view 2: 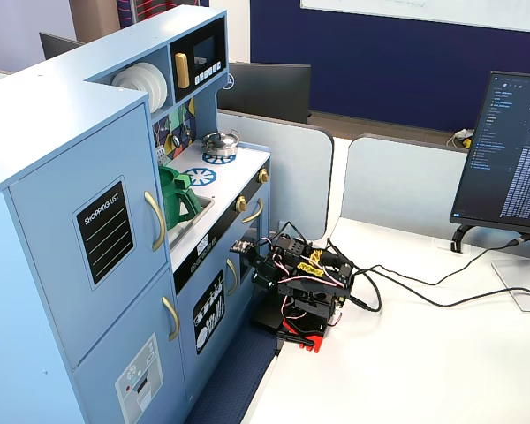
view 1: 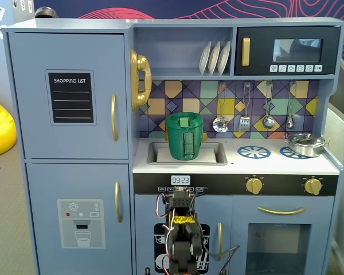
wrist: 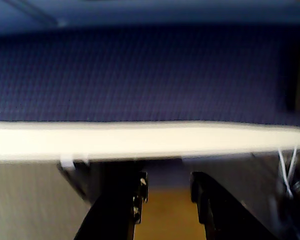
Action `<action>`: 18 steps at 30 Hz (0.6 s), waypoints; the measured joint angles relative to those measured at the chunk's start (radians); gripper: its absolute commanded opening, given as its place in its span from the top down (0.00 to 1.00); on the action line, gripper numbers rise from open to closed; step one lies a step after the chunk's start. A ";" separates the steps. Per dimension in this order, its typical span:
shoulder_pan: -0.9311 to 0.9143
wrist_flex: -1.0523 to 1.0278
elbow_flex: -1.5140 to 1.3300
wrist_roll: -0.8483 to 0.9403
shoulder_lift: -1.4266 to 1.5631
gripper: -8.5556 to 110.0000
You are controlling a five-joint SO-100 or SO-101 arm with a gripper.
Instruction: Close the left cabinet door
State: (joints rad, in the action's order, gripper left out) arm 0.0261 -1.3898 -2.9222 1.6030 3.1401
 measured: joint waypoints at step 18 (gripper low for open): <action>-0.011 -0.029 -0.008 -0.069 0.044 0.89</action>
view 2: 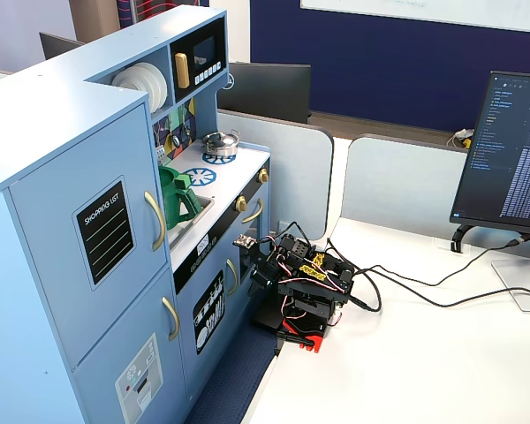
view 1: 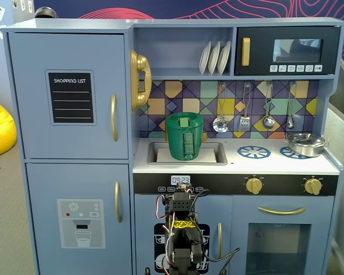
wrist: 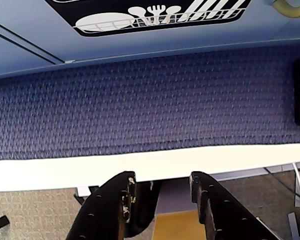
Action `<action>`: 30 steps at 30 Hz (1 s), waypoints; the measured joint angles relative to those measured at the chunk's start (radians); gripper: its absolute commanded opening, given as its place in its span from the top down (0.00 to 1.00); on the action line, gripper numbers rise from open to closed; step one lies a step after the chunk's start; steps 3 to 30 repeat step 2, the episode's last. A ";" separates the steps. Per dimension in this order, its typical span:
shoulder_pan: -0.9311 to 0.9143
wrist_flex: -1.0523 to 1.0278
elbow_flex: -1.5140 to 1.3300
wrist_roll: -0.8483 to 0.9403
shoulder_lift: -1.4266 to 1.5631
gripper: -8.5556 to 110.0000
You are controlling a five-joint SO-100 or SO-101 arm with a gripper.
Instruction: Close the left cabinet door
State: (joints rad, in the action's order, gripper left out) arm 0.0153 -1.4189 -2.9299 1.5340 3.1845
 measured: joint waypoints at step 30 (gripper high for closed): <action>-0.003 0.000 0.000 0.000 0.000 0.89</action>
